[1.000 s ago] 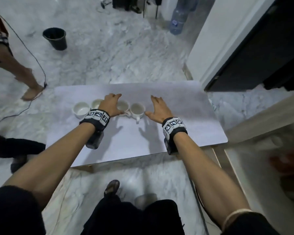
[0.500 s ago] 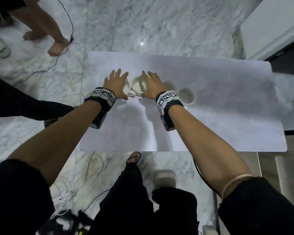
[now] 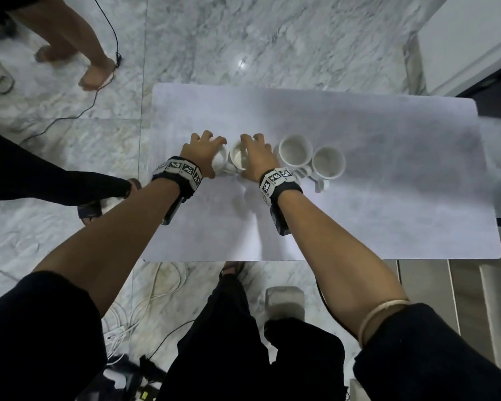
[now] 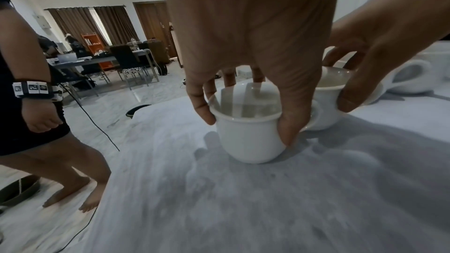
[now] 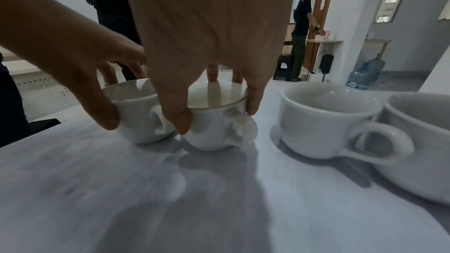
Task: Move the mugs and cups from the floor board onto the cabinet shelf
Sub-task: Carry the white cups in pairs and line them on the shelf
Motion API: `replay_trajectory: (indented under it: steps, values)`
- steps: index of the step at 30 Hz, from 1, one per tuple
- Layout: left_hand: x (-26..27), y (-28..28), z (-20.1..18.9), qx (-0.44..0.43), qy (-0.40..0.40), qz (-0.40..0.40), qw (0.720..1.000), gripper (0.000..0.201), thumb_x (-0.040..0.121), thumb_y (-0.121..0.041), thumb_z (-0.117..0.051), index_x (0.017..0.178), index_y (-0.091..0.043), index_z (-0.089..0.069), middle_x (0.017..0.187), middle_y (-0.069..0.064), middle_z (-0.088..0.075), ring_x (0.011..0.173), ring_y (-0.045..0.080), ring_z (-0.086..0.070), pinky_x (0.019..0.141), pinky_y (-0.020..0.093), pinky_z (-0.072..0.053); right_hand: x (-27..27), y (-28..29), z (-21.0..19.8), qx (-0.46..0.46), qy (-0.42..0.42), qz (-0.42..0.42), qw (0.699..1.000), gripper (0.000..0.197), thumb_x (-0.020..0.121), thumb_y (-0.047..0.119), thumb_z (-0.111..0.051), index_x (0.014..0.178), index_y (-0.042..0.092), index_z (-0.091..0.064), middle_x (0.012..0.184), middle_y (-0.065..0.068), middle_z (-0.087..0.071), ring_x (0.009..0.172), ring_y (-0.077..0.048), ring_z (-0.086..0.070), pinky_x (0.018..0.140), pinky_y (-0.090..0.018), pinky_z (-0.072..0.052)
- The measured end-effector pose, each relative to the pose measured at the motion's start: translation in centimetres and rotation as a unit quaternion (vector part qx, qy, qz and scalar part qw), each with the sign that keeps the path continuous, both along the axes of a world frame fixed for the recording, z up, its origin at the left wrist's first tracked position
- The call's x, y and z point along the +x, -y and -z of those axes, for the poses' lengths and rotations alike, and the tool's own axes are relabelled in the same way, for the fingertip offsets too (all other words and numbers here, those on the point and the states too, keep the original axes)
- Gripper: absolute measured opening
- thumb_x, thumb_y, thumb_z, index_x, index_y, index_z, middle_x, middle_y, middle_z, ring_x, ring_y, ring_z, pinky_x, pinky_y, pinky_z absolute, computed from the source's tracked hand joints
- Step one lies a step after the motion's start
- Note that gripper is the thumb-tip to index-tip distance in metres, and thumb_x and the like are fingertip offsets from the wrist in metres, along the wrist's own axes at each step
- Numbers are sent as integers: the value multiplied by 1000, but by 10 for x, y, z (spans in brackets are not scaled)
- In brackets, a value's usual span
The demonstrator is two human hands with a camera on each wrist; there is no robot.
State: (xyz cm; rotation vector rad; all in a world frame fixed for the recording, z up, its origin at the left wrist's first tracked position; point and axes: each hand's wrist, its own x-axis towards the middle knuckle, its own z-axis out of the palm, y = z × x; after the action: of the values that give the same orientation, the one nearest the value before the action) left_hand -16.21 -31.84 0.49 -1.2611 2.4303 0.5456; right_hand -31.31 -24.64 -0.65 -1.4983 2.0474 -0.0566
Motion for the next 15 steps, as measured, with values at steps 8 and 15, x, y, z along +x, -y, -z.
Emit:
replay_trajectory:
  steps: [8,15]
  values:
    - [12,-17,-19,36,-23,-53,998,86,61,-33,-83,136,-30,-42,137,7,-40,124,36,-37,86,47,-50,-4,-46,-6,-29,49,23,998,89,62,31,-81,139,19,-38,140,-7,-41,121,-37,-47,98,-46,-45]
    - [-49,-33,-91,9,-65,22,998,82,60,-41,-81,134,-34,-45,130,8,-46,121,34,-41,88,42,-45,-68,-119,-71,-58,141,147,977,84,65,27,-80,140,37,-44,148,-6,-36,134,-25,-41,108,-39,-37]
